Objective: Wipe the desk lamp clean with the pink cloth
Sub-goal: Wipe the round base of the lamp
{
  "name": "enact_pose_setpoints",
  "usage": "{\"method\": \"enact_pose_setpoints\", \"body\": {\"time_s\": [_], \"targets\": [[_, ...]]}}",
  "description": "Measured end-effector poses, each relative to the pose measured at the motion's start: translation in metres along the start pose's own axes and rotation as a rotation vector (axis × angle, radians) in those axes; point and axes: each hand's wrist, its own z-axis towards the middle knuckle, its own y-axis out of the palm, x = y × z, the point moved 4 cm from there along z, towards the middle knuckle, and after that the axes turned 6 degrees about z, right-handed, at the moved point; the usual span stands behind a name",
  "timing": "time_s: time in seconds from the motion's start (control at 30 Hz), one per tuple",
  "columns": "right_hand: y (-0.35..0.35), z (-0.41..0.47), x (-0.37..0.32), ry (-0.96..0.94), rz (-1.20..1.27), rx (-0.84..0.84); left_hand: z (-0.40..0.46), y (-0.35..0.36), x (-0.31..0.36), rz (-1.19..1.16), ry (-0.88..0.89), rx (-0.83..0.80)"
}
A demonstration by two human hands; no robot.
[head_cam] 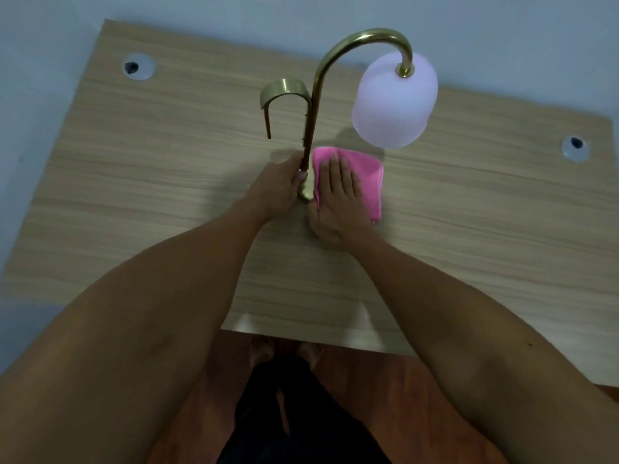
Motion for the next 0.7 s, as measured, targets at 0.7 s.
{"method": "enact_pose_setpoints", "body": {"time_s": [0.7], "targets": [[-0.009,-0.007,0.007,-0.073,0.029,0.034,-0.001,-0.007,0.001,0.015,-0.03,-0.077]]}}
